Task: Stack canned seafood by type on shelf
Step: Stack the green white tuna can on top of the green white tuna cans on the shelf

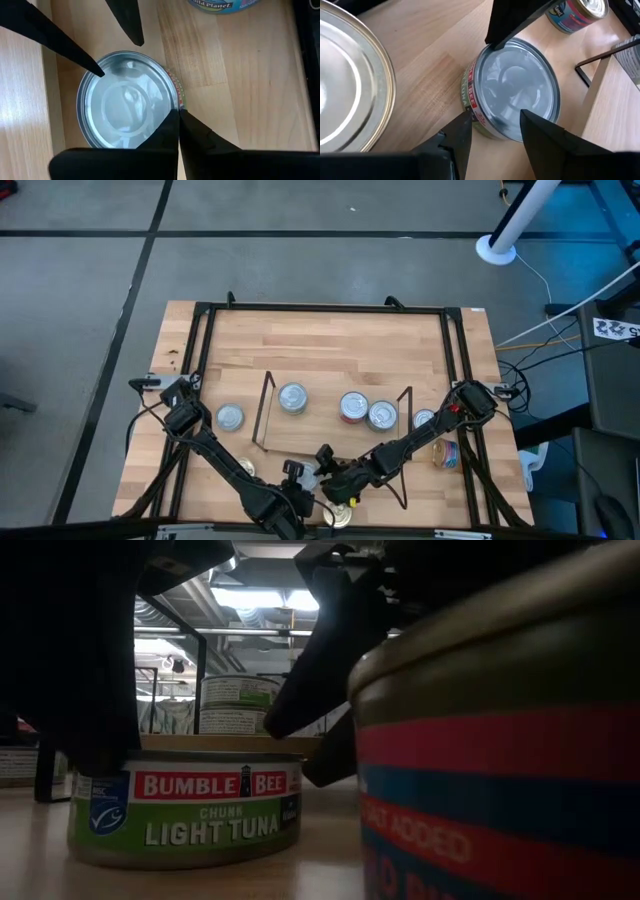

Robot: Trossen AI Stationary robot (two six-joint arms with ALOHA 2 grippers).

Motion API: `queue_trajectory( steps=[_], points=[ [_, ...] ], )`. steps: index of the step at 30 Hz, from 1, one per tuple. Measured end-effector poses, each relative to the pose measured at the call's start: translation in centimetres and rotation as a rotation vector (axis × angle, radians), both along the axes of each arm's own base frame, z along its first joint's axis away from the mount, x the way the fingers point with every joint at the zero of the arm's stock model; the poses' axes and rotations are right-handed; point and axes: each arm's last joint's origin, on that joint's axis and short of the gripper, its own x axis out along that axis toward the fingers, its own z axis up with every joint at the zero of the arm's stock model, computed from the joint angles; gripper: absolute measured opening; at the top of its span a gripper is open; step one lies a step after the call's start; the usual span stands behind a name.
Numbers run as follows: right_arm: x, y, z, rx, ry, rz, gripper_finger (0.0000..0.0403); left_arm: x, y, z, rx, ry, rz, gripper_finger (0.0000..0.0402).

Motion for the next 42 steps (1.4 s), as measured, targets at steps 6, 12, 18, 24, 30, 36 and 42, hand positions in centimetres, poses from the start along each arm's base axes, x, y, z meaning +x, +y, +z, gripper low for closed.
queue_trajectory(
  steps=[6,12,18,24,30,36,42],
  points=[
    [0.0,0.0,0.0,-0.014,-0.009,-0.018,0.0168,0.0,-0.1,0.0,-0.029,-0.004,0.036,0.0000],
    [0.0,-0.1,0.0,-0.028,-0.018,-0.031,0.0168,0.0,-0.1,0.4,-0.061,-0.014,0.075,0.0000],
    [-0.3,0.4,0.1,-0.068,-0.030,-0.005,0.0168,-0.3,-0.1,1.6,-0.129,-0.030,0.138,0.0000],
    [-0.5,0.6,0.1,-0.210,-0.073,0.004,0.0168,0.1,-0.4,2.8,-0.163,-0.062,0.151,0.0000],
    [-0.1,0.5,0.5,-0.220,-0.125,-0.020,0.0168,0.5,-0.7,3.8,-0.186,-0.091,0.146,0.0000],
    [0.4,0.3,0.8,-0.177,-0.157,-0.018,0.0168,0.5,-0.7,4.1,-0.189,-0.099,0.144,0.0000],
    [0.5,0.3,0.7,-0.068,-0.099,0.112,0.0168,0.5,-0.7,4.1,-0.189,-0.101,0.144,0.0000]
  ],
)
